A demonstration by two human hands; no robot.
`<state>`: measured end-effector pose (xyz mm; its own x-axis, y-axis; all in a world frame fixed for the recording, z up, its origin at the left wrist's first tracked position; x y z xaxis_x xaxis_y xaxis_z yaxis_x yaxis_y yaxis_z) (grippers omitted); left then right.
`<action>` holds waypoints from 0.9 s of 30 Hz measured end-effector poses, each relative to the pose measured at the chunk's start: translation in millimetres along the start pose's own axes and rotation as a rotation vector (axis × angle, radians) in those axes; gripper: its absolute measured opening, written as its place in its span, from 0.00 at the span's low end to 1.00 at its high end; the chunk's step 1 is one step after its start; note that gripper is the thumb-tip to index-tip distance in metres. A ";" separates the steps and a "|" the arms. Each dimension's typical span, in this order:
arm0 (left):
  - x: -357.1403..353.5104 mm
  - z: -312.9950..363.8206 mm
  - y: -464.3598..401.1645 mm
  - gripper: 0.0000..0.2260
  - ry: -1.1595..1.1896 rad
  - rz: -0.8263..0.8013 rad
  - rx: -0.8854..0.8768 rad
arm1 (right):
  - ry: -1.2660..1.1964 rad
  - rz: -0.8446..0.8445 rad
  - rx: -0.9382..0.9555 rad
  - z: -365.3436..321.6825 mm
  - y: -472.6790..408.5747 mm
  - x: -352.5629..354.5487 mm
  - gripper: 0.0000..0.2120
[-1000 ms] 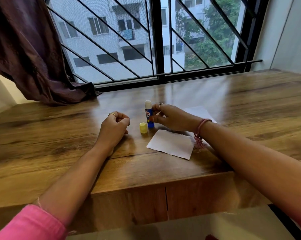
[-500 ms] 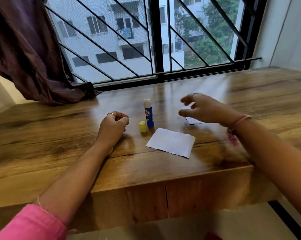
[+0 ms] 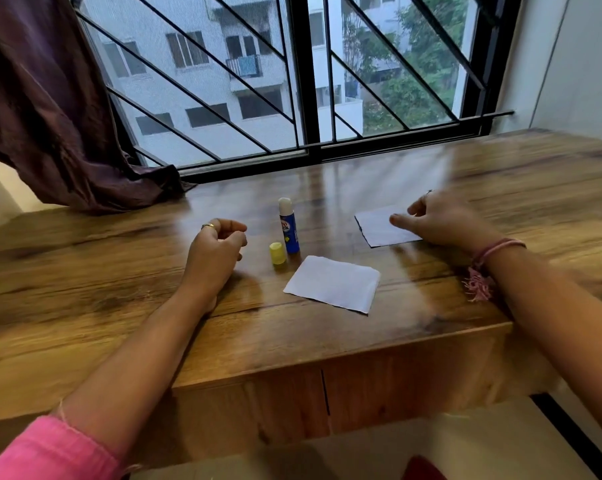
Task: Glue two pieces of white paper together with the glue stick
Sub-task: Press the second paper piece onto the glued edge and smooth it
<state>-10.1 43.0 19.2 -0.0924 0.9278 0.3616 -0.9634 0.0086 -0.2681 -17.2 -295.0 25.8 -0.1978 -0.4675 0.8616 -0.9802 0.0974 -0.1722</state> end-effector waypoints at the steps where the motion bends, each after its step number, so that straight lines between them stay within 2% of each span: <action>1: -0.7 2.0 0.7 0.07 -0.012 -0.004 -0.014 | 0.032 0.018 0.003 -4.4 3.0 0.9 0.25; 6: -3.7 18.5 10.1 0.09 -0.066 -0.038 -0.150 | 0.270 0.027 0.005 -18.3 9.4 -7.1 0.33; 8: -15.3 29.8 19.2 0.13 -0.073 -0.197 -0.244 | 0.308 -0.025 0.003 -20.0 10.2 -11.3 0.32; 10: -33.6 42.2 34.2 0.15 -0.121 -0.413 -0.352 | 0.273 -0.075 -0.005 -19.8 12.1 -11.3 0.32; 12: -44.3 49.4 43.8 0.16 -0.204 -0.514 -0.443 | 0.214 -0.113 0.012 -19.6 12.4 -11.7 0.32; 17: -51.1 52.7 48.0 0.17 -0.213 -0.616 -0.508 | -0.068 -0.131 0.002 -11.0 12.3 -9.4 0.39; 21: -54.7 49.4 48.3 0.17 -0.248 -0.657 -0.498 | -0.147 -0.185 -0.023 -4.3 10.1 -11.4 0.45; 24: -55.5 48.7 49.5 0.21 -0.286 -0.669 -0.485 | -0.196 -0.200 -0.046 0.2 9.8 -12.2 0.53; 27: -58.2 46.6 50.8 0.19 -0.307 -0.702 -0.448 | -0.256 -0.209 -0.072 2.1 10.8 -12.1 0.57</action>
<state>-65.5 -28.0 26.1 0.3571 0.5132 0.7805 -0.6403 0.7429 -0.1955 -25.4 -290.1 12.5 0.0043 -0.6886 0.7251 -0.9987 0.0336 0.0378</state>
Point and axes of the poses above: each hand's wrist, its own y-axis away from the middle knuckle, its own x-axis out of the back of the hand, z = x × y, the point moved 8 cm from there along -y, towards the middle knuckle, and after that the axes turned 7 degrees about -z, right-handed, at the moved point
